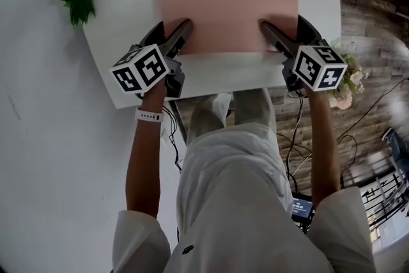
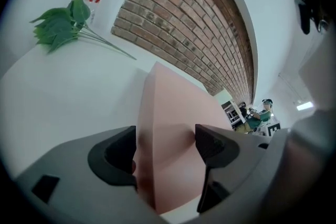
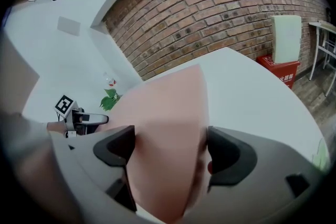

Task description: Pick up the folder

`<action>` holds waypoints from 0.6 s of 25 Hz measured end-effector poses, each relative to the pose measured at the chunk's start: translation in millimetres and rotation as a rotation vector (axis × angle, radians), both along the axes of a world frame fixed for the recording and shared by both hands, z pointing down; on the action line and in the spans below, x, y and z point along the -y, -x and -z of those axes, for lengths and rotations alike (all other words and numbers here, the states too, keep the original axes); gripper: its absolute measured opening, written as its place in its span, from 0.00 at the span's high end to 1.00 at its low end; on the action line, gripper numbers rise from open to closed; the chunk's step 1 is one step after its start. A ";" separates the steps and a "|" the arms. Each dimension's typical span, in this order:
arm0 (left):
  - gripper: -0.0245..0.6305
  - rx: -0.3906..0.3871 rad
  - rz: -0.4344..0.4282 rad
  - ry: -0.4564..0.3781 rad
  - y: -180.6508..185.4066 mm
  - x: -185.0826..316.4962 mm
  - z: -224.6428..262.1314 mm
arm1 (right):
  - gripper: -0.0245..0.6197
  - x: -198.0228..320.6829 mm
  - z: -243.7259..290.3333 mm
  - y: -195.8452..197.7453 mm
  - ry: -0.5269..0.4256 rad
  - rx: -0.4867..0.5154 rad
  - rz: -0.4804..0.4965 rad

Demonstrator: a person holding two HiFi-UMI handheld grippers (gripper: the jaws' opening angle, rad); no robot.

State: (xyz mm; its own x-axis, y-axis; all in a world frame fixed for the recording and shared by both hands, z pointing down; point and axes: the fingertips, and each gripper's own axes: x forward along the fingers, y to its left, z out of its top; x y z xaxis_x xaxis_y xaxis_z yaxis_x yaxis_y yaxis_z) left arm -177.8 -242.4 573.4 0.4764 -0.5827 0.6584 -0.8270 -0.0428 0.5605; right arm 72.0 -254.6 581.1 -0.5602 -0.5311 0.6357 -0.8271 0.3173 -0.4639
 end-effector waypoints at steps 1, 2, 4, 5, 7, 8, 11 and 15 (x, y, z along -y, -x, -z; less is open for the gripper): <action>0.45 -0.016 0.011 0.004 -0.7 0.5 -0.9 | 0.30 -0.4 1.0 1.4 -0.007 0.003 0.003; 0.45 -0.029 0.022 0.003 -1.2 0.9 -1.3 | 0.30 -1.0 1.5 2.4 -0.010 0.005 0.004; 0.45 -0.038 0.044 -0.014 -1.3 2.4 -0.7 | 0.30 -1.7 1.7 3.3 -0.009 0.009 -0.003; 0.45 -0.036 0.057 -0.027 -0.9 3.2 -0.1 | 0.30 -2.1 1.7 3.9 -0.005 0.010 -0.008; 0.45 -0.023 0.070 -0.044 0.9 3.0 0.4 | 0.31 -3.6 1.4 5.3 -0.001 0.011 -0.018; 0.45 -0.015 0.070 -0.047 1.9 2.6 0.4 | 0.31 -4.5 1.2 5.9 -0.001 0.011 -0.021; 0.45 0.004 0.062 -0.058 2.4 3.7 2.0 | 0.31 -5.3 2.0 6.1 -0.014 0.009 -0.028; 0.45 0.010 0.082 -0.067 7.1 0.9 10.8 | 0.32 -4.5 9.7 12.1 -0.035 0.019 -0.016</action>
